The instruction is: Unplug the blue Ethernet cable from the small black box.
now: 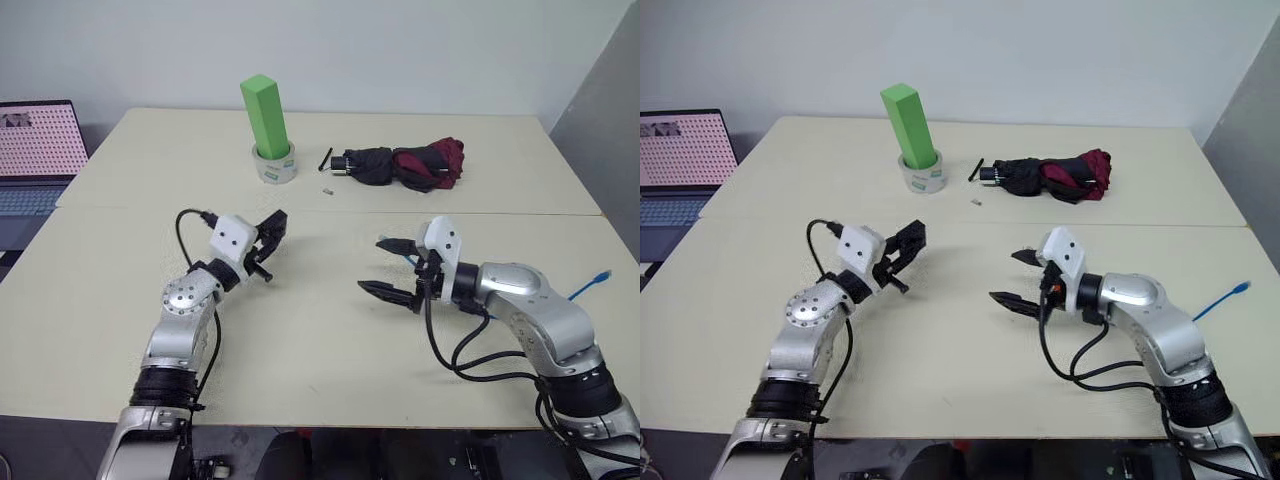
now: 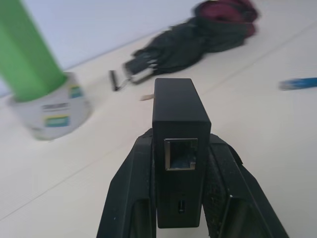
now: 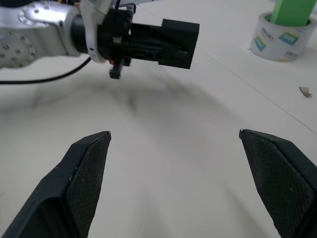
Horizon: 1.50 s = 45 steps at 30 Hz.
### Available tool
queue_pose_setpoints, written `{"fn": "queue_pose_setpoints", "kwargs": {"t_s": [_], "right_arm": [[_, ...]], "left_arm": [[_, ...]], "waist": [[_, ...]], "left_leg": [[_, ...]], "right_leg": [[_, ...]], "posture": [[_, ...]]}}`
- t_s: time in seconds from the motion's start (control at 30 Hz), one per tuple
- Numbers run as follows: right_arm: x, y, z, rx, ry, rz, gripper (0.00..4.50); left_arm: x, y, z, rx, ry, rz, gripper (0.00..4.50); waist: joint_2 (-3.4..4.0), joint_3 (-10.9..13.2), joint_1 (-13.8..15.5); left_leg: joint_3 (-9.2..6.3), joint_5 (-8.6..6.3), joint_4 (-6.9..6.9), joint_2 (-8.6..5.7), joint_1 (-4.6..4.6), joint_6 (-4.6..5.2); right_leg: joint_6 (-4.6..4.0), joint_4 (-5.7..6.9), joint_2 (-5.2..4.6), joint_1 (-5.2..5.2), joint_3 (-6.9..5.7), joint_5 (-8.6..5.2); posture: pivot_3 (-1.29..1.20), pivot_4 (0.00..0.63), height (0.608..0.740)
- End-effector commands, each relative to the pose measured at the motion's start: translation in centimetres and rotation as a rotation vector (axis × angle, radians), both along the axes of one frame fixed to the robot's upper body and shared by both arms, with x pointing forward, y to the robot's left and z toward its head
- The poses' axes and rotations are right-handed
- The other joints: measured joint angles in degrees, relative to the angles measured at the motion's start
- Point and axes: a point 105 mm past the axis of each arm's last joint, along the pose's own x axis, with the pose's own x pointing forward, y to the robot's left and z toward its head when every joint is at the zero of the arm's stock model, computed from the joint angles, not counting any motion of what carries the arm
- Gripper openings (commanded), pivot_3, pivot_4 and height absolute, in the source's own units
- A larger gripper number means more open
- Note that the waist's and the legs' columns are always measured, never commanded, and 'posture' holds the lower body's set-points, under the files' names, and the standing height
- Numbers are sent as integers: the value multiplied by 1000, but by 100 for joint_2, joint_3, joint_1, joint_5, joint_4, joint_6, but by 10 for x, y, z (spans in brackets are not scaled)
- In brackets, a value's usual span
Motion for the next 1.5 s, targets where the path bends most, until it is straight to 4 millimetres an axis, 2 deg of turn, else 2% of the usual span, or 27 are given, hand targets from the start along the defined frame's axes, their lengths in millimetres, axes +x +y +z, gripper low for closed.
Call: {"fn": "queue_pose_setpoints", "kwargs": {"t_s": [0.03,0.13,0.27,0.33,0.53,0.7,0.87,0.97,1.1,1.3,1.5], "right_arm": [[-3,12,11,5,-58,11,4419],[-1,16,11,2,-62,5,4419],[-1,19,10,-5,-66,1,4419],[-2,19,10,-6,-65,-1,4419],[-2,20,8,-13,-63,-7,4419],[-5,22,7,-15,-58,-6,4419],[-8,17,3,-18,-52,-25,4419],[-9,4,0,-22,-45,-60,4419],[-11,-33,-1,-21,-40,-149,4419],[-13,-70,3,-22,-54,-238,4419],[-12,-89,-3,-58,-43,-284,4419]], "left_arm": [[4,22,-11,-75,-3,134,785],[6,25,-20,-113,22,164,785],[4,27,-35,-73,59,166,785],[3,29,-39,-102,77,177,1487],[-5,31,-48,-132,126,162,2806],[-21,36,-54,-100,180,166,3966],[-48,41,-52,-18,226,171,3966],[-63,47,-43,56,214,176,3966],[-82,56,-25,155,211,144,3966],[-84,61,6,182,226,45,3966],[-77,61,33,171,223,-30,3966]], "waist": [[-1,0,3],[-3,-1,14],[-4,-3,6],[-4,-4,4],[-4,-5,0],[-3,-5,-22],[-1,-7,-45],[-3,-7,-30],[-4,-6,1],[-4,-5,13],[-3,-2,13]], "left_leg": [[-1,0,0,0,0,0],[-2,0,1,-1,-5,-1],[-1,1,2,-3,0,-1],[-1,1,1,-3,3,-1],[-2,1,1,-2,5,-1],[-2,1,-2,0,6,-1],[-5,0,-8,0,9,-1],[-12,0,-10,-1,6,-1],[-18,-1,-9,-3,8,1],[-23,-11,-8,-6,12,19],[-24,-11,-9,-6,11,19]], "right_leg": [[0,0,0,0,-2,0],[0,-2,-2,-2,-5,0],[0,-1,-5,1,-4,0],[0,2,-5,3,-5,0],[0,2,-5,4,-6,0],[0,2,-5,3,-6,0],[0,0,-4,3,-1,0],[0,-2,-4,3,-5,0],[0,-8,-5,15,-7,0],[0,-11,-5,24,-11,0],[0,-14,-2,24,-12,0]], "posture": [[0,150,740],[0,150,740],[0,150,740],[0,150,740],[0,150,740],[0,150,740],[0,150,740],[0,150,740],[0,150,740],[0,150,740],[0,150,740]]}}
